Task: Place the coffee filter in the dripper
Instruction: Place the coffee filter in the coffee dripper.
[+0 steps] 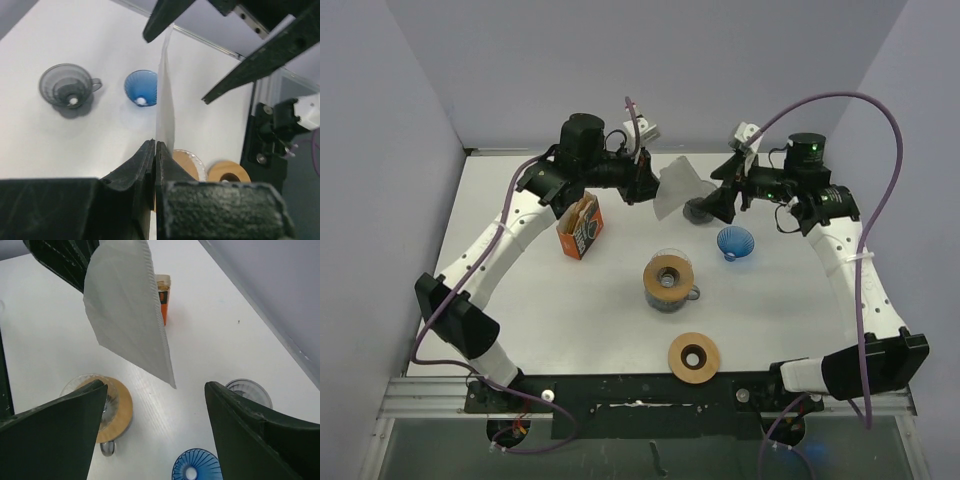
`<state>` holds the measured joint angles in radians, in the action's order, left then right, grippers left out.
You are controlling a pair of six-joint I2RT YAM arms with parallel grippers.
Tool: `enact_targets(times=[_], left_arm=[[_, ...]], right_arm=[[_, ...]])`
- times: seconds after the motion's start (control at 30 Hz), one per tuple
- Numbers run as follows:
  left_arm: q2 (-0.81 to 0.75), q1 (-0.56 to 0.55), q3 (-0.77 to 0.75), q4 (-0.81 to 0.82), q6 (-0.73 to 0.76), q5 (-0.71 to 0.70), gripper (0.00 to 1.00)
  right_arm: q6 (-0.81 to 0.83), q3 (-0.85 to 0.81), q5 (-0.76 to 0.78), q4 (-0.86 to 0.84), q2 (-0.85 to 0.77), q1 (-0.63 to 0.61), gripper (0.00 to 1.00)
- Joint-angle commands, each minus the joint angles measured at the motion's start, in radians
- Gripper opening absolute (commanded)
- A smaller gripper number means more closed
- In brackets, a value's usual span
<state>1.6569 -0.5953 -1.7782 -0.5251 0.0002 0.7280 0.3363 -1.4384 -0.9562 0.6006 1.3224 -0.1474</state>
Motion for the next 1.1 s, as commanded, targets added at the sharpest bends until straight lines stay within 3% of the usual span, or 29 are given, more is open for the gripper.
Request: enact_targets(times=[0.0, 0.53, 1.07], left_arm=[[-0.02, 0.006, -0.021, 0.103, -0.129, -0.253, 0.0], [0.061, -0.019, -0.056, 0.137, -0.326, -0.471, 0.0], [0.061, -0.035, -0.027, 0.166, -0.398, -0.496, 0.0]], right_arm=[[-0.036, -0.089, 0.165, -0.057, 0.038, -0.05, 0.83], [-0.188, -0.152, 0.33, -0.154, 0.178, -0.216, 0.92], [-0.256, -0.169, 0.51, -0.176, 0.208, -0.25, 0.92]])
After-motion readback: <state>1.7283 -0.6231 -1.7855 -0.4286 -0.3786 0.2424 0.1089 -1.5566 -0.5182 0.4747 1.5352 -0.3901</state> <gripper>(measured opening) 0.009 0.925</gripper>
